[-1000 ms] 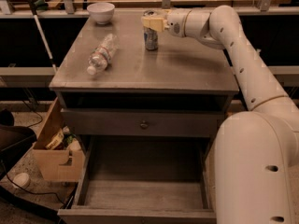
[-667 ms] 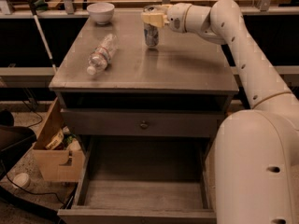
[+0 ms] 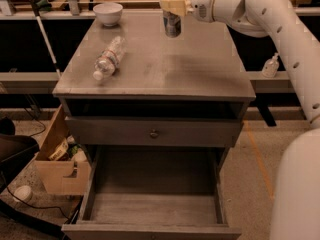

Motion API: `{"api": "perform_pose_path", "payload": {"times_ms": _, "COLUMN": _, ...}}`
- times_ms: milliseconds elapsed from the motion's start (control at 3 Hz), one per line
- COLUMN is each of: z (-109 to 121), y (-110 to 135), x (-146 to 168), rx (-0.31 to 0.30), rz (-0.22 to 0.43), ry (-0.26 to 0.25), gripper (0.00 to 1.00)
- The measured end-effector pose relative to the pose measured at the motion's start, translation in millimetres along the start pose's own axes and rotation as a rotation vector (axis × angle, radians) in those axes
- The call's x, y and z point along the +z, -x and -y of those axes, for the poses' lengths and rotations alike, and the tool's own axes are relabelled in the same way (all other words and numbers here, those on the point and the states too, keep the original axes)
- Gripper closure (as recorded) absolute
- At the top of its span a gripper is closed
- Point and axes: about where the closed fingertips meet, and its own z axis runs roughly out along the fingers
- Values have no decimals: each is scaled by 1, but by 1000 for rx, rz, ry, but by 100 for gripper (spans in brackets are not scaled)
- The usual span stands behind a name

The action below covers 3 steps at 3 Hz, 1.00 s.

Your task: Place redbull can into middle drawer

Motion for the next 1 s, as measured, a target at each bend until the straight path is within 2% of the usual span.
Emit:
{"api": "perform_pose_path", "payload": {"times_ms": 333, "z": -28, "y": 41, "x": -44, "rx": -80, "rz": 41, "ry": -53, "gripper": 100}}
{"api": "perform_pose_path", "payload": {"times_ms": 667, "z": -59, "y": 37, "x": -79, "rx": -105, "rz": 83, "ry": -92, "gripper": 100}}
{"api": "perform_pose_path", "payload": {"times_ms": 1000, "z": -120, "y": 15, "x": -104, "rx": -71, "rz": 106, "ry": -44, "gripper": 100}}
